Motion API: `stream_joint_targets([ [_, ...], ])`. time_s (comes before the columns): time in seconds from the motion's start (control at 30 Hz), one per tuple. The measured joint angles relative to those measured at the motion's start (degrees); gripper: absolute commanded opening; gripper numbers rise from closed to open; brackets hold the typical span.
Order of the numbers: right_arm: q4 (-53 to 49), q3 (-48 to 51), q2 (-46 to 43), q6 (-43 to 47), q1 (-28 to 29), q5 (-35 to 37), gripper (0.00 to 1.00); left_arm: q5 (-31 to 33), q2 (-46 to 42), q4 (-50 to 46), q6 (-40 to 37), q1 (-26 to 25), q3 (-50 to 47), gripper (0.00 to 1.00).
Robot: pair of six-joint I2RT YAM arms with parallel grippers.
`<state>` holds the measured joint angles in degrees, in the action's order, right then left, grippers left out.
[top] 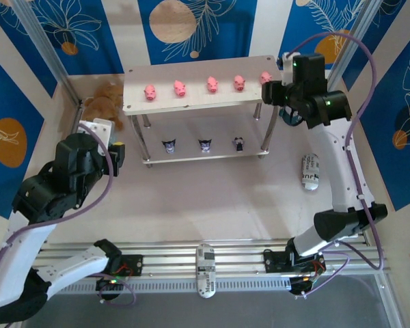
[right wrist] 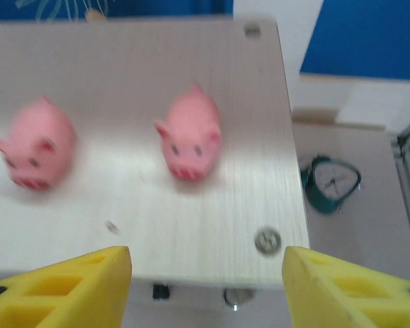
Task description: Place and organize the plastic toys onto the shelf
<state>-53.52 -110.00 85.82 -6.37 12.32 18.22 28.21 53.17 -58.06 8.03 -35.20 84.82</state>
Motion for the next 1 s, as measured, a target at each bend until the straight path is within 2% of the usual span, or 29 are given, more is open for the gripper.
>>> stream_joint_targets([
  [0.27, 2.4, 7.9, -14.3, -1.3, -2.2, -1.9, 0.57, -4.6, 8.8, 2.9, -2.1, 3.0, 3.1, 0.46],
  [0.47, 3.4, 19.1, -23.6, -3.0, -7.0, -3.2, 0.57, -11.3, 9.7, 5.9, -2.4, 11.5, 2.1, 0.43],
  [0.6, 3.2, 23.5, -23.7, -4.5, -9.4, -5.1, 0.55, -16.9, 12.2, 8.2, -2.6, 13.5, 3.1, 0.38],
  [0.77, 3.0, 24.3, -22.4, -5.6, -9.6, -7.3, 0.54, -25.8, 20.8, 9.2, -4.3, 14.6, 11.8, 0.22],
  [0.87, 3.0, 24.3, -22.4, -5.9, -9.6, -8.0, 0.54, -32.0, 26.1, 9.2, -4.1, 16.7, 18.8, 0.22],
  [1.0, 3.0, 24.3, -22.4, -6.0, -9.6, -8.4, 0.54, -36.8, 30.4, 7.8, -4.1, 18.5, 25.5, 0.22],
])
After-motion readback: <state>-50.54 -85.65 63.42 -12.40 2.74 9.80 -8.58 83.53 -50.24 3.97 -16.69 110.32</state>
